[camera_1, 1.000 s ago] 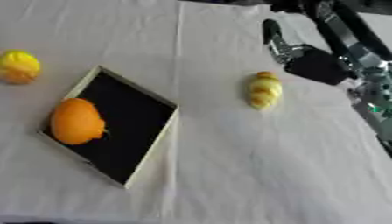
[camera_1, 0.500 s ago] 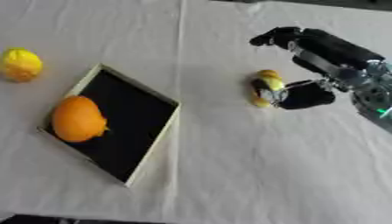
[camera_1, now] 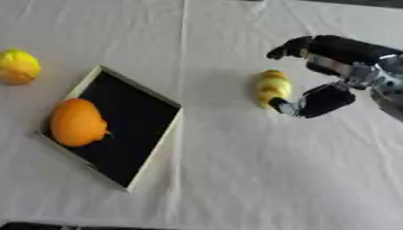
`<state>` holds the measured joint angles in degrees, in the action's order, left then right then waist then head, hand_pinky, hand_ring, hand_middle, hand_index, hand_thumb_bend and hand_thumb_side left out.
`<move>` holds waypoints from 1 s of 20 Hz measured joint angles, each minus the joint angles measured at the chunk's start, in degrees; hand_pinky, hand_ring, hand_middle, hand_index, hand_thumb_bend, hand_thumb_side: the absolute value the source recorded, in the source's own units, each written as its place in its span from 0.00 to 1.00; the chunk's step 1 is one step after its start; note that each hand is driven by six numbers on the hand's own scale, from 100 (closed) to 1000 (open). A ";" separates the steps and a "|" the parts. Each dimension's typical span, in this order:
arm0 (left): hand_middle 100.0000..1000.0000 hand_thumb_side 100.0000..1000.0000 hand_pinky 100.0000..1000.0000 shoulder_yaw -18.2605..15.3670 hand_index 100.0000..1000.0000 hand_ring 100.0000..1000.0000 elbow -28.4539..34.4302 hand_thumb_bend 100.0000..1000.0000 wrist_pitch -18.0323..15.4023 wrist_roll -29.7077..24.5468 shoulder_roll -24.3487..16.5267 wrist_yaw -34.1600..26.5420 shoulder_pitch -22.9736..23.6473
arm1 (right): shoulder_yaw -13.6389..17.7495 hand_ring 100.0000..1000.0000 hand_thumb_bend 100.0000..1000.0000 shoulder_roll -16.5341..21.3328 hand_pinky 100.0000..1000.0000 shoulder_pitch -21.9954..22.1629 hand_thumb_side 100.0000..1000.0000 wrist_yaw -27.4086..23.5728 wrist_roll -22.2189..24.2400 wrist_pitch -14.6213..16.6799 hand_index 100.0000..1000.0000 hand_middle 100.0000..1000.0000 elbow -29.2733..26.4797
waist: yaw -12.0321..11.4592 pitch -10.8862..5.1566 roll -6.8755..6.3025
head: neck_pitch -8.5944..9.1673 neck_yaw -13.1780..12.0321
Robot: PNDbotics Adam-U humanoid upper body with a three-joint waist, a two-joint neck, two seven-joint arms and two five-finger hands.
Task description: Pick up objects on the table and place them in the box.
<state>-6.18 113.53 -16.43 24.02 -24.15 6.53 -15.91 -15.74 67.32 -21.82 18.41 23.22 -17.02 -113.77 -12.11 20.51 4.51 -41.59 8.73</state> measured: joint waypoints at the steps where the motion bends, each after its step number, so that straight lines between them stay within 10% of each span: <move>1: 0.77 0.32 0.79 0.00 0.85 0.81 0.00 0.14 0.01 -0.01 0.00 -0.01 0.00 | 0.16 0.92 0.27 -0.03 0.95 -0.23 0.35 0.30 1.18 -0.75 0.94 0.85 0.00 | 0.00 0.02 -0.02 | 0.00 0.00; 20: 0.78 0.33 0.79 0.33 0.85 0.81 0.00 0.12 0.06 -0.48 0.51 -0.27 -0.25 | -3.14 0.91 0.29 -6.11 0.93 -6.73 0.34 3.74 2.94 -4.54 0.93 0.83 10.62 | -0.48 1.36 -0.14 | 0.31 0.24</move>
<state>-5.85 113.53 -16.37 23.54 -23.63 6.26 -16.16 -18.88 61.21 -28.55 22.15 26.17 -21.56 -103.15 -12.59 21.88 4.37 -41.28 8.96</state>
